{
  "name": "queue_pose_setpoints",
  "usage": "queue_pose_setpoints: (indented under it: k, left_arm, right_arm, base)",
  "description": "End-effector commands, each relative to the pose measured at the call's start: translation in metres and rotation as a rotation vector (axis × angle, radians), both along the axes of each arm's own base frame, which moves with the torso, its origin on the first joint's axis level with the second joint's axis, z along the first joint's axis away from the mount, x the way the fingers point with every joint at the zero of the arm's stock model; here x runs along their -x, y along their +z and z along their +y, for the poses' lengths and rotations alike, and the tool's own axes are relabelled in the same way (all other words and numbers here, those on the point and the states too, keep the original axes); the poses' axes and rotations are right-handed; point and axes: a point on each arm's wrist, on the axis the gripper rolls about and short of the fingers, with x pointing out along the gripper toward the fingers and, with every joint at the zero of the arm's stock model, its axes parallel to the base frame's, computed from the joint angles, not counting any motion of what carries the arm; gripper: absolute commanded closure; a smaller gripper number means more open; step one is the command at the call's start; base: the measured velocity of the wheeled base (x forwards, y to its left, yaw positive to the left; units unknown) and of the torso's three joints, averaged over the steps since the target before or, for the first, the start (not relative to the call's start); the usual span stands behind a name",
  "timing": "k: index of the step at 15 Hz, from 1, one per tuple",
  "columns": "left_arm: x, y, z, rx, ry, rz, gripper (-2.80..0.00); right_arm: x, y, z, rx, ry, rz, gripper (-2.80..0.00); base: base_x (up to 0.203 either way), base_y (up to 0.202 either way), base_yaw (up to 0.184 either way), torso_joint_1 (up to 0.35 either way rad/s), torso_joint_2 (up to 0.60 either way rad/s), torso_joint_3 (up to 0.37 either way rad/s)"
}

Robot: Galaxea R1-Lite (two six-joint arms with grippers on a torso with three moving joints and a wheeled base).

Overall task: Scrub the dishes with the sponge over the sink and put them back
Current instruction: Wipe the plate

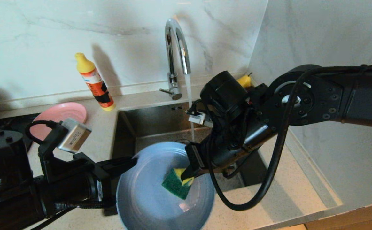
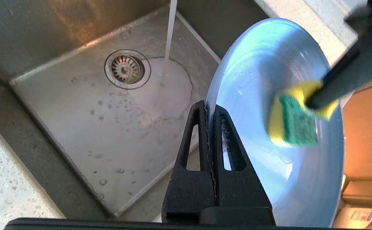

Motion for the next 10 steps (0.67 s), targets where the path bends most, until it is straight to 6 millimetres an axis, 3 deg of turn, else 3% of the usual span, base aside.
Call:
queue_pose_setpoints:
  k: [1,7,10]
  left_arm:
    - [-0.002,0.002,-0.001,0.007,0.003,-0.003,0.0]
    - [-0.006,0.009,-0.002,0.037,0.022,-0.012,0.0]
    - [-0.006,0.008,-0.002,0.049,0.036,0.003,0.0]
  right_arm:
    - [0.004,-0.007,-0.003,0.027,0.002,0.031,0.0]
    - [0.026,-0.018,0.006,0.066,0.063,0.062,0.0]
    - [0.033,0.002,-0.001,0.019,0.065,0.021,0.0]
  base:
    - [0.0,0.0,0.0,0.0,0.0,0.0]
    - [0.0,0.0,0.0,0.0,0.0,0.0]
    - [0.0,0.0,0.0,0.0,0.0,0.0]
